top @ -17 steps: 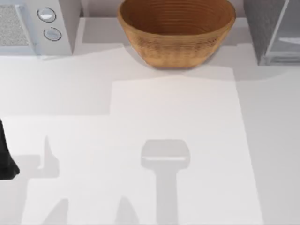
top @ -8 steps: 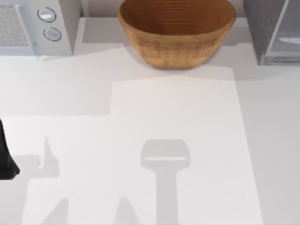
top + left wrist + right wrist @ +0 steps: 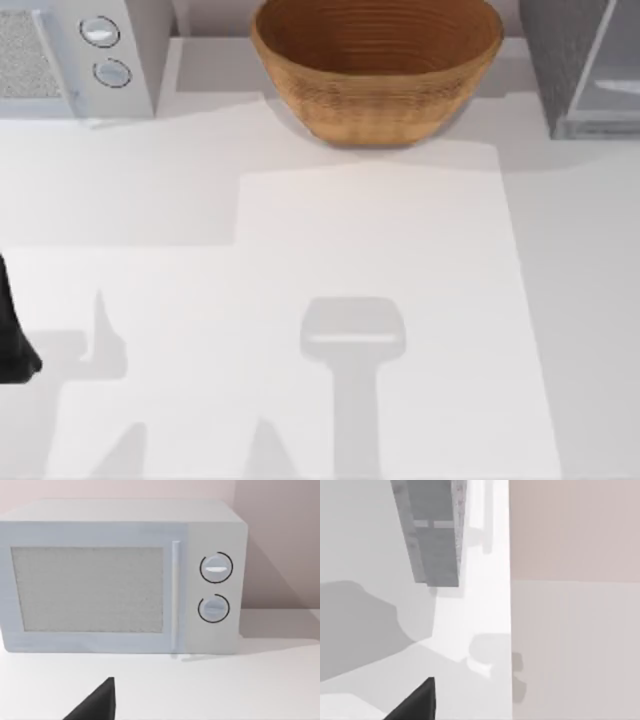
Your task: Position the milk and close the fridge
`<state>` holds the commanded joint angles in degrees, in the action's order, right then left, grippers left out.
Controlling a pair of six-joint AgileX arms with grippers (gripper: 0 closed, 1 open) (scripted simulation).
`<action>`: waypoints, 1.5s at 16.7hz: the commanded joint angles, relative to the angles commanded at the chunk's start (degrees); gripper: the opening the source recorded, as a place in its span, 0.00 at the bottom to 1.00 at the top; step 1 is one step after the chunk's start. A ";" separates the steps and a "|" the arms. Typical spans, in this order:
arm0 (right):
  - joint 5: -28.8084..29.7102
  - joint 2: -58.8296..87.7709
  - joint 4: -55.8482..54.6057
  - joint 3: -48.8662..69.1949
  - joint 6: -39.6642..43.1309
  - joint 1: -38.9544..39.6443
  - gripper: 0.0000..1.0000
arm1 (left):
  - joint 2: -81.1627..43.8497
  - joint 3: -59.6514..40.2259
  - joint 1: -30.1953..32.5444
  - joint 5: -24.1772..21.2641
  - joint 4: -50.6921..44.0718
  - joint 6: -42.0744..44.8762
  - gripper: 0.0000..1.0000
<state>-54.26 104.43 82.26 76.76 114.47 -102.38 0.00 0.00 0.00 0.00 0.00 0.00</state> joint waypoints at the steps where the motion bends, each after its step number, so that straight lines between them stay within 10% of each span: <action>1: 0.28 0.03 -2.18 -0.01 -2.41 1.09 1.00 | 0.00 0.00 0.00 0.00 0.00 0.00 1.00; 16: 7.07 0.71 -57.31 -1.44 -68.82 44.71 1.00 | 0.00 0.00 0.00 0.00 0.00 0.00 1.00; 25: 9.97 -0.10 -66.43 -5.48 -76.66 46.85 1.00 | 0.00 0.00 0.00 0.00 0.00 0.00 1.00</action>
<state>-44.29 104.33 15.83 71.29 37.81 -55.54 0.00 0.00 0.00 0.00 0.00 0.00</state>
